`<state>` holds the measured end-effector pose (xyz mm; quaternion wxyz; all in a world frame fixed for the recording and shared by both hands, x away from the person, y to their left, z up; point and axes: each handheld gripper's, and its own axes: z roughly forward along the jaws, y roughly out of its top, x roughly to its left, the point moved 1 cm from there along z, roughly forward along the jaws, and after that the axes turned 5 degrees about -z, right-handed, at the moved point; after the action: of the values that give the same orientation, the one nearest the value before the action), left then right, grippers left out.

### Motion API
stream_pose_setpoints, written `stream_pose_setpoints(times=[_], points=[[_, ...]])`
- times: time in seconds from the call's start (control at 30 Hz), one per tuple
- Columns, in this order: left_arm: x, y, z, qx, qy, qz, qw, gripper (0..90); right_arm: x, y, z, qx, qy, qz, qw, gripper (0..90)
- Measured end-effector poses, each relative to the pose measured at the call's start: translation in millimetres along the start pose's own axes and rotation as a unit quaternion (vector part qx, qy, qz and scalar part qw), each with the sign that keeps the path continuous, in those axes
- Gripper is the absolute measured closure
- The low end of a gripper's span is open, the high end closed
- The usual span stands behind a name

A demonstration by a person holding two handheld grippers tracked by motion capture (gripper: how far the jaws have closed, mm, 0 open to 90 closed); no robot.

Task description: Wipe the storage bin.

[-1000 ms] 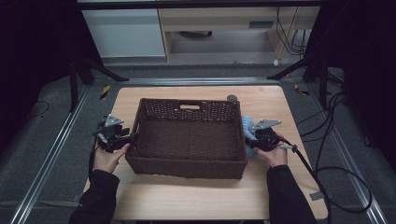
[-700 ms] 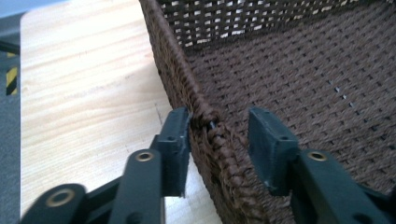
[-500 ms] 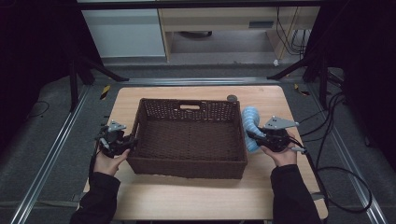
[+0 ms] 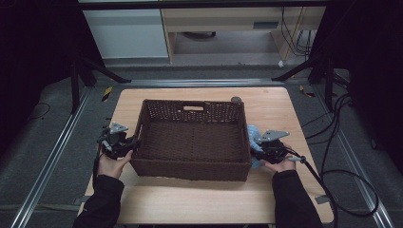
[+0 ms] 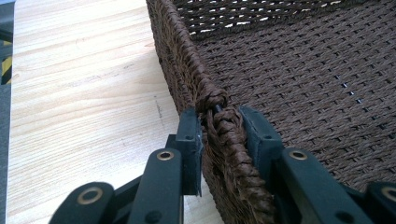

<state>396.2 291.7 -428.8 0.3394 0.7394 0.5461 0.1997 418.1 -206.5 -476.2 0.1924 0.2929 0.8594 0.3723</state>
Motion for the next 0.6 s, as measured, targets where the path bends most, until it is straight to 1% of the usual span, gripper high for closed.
stream_pose_setpoints(times=[0.07, 0.13, 0.17, 0.23, 0.3, 0.37, 0.43, 0.47, 0.6], points=[[-0.4, 1.8, 2.1, -0.001, 0.001, -0.001, 1.0, 70.1, -2.8, 7.3, -10.3, -0.028, -0.007, 0.002, 0.9996, 70.2], [-0.7, 3.6, 4.2, -0.001, 0.002, -0.001, 1.0, 70.1, -5.3, 15.8, -22.2, -0.061, -0.019, 0.001, 0.998, 70.2], [-0.7, 4.6, 5.4, -0.002, 0.003, -0.001, 1.0, 70.1, -6.0, 19.5, -27.5, -0.072, -0.023, -0.002, 0.9971, 70.2], [-0.7, 6.7, 7.6, -0.002, 0.003, -0.002, 1.0, 70.1, -5.6, 24.3, -34.3, -0.082, -0.03, -0.01, 0.9961, 70.3], [-0.1, 8.4, 9.3, -0.003, 0.001, -0.004, 1.0, 70.1, -5.0, 24.3, -34.5, -0.078, -0.031, -0.013, 0.9964, 70.4], [-0.1, 9.1, 10.2, -0.004, 0.001, -0.004, 1.0, 70.1, -4.1, 20.9, -31.0, -0.072, -0.028, -0.012, 0.997, 70.4], [0.0, 9.3, 10.4, -0.004, 0.001, -0.003, 1.0, 70.1, -3.9, 16.2, -26.5, -0.059, -0.023, -0.012, 0.9979, 70.5], [-0.1, 9.3, 10.4, -0.004, 0.001, -0.003, 1.0, 70.1, -3.2, 11.8, -22.9, -0.046, -0.021, -0.011, 0.9987, 70.5], [-0.1, 9.4, 10.3, -0.003, 0.001, -0.002, 1.0, 70.1, 0.0, -0.5, -11.0, -0.014, -0.008, -0.008, 0.9998, 70.5]])
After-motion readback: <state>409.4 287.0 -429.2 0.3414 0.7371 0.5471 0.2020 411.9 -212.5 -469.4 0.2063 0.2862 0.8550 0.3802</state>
